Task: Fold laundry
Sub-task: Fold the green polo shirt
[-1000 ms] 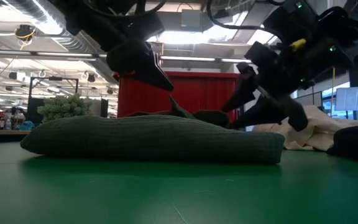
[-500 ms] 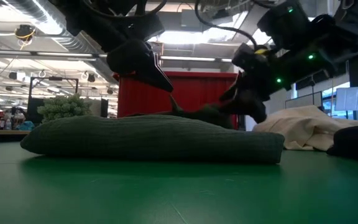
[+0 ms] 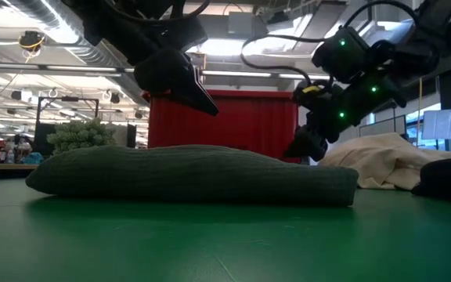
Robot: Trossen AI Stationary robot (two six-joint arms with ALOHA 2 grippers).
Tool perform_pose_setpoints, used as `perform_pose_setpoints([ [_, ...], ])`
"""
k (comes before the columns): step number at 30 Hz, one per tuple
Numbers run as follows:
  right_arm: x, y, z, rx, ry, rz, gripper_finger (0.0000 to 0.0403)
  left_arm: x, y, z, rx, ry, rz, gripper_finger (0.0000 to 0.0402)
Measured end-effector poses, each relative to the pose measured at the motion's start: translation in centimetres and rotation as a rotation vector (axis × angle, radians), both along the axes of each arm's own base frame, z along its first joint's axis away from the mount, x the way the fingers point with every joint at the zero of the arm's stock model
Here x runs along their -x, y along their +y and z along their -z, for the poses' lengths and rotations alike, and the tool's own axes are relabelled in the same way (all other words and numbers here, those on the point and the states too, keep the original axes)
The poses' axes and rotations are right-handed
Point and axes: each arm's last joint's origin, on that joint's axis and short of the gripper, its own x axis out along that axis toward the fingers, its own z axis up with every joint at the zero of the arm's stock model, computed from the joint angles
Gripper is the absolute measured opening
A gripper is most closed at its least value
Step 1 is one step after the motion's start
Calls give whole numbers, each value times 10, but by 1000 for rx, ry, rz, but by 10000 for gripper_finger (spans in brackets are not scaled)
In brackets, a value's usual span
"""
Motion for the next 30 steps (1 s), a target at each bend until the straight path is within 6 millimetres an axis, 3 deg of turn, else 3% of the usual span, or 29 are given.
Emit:
perform_pose_setpoints([
  [11, -4, 2, -17, -23, -69, -60, 225, 0, -5, 0, -15, 4, 24, 131],
  [19, 0, 27, -45, 0, -157, -206, 225, 7, -13, -8, -16, 9, 52, 131],
  [30, 0, 52, -50, -15, -192, -308, 225, 13, -30, -13, -23, 9, 51, 131],
])
